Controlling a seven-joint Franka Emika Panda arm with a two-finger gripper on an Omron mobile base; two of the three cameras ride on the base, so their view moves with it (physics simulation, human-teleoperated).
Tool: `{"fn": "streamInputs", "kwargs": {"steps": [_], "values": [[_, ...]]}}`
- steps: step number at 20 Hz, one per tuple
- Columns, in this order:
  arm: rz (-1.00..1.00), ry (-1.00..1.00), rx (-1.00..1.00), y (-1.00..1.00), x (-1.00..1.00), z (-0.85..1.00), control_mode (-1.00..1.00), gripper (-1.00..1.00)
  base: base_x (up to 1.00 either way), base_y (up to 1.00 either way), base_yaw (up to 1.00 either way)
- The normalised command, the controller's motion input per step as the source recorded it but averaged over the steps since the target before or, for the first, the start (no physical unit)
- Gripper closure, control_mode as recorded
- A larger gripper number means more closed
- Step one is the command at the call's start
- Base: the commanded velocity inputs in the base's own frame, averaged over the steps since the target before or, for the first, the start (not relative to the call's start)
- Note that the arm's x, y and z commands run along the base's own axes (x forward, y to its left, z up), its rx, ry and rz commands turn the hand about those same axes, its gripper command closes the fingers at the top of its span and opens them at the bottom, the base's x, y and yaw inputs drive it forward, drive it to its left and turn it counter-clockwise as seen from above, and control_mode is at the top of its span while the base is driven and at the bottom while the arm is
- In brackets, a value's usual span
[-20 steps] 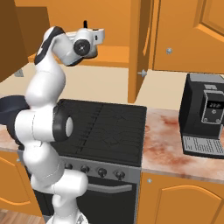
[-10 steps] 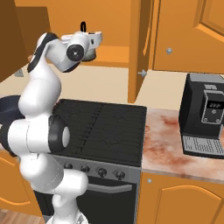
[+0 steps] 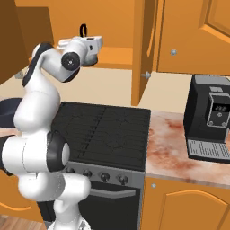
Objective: Pick the kettle from the cabinet and place it on a stove burner. Then pick the pot from the counter and place it on another stove burner. Finally, turn both burners on.
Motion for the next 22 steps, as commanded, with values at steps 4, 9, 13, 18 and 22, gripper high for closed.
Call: {"fn": "streamInputs", "kwargs": {"steps": [4, 9, 13, 18, 22], "values": [[-0.03, 0.00, 0.00, 0.00, -0.45, 0.00, -1.00, 1.00, 0.00, 0.00, 0.00], [-0.03, 0.00, 0.00, 0.00, -0.42, 0.00, -1.00, 1.00, 0.00, 0.00, 0.00], [-0.02, 0.00, 0.00, 0.00, -0.44, 0.00, -1.00, 1.00, 0.00, 0.00, 0.00], [-0.01, 0.00, 0.00, 0.00, -0.45, 0.00, -1.00, 1.00, 0.00, 0.00, 0.00], [0.00, 0.00, 0.00, 0.00, -0.26, 0.00, -1.00, 1.00, 0.00, 0.00, 0.00]]}}
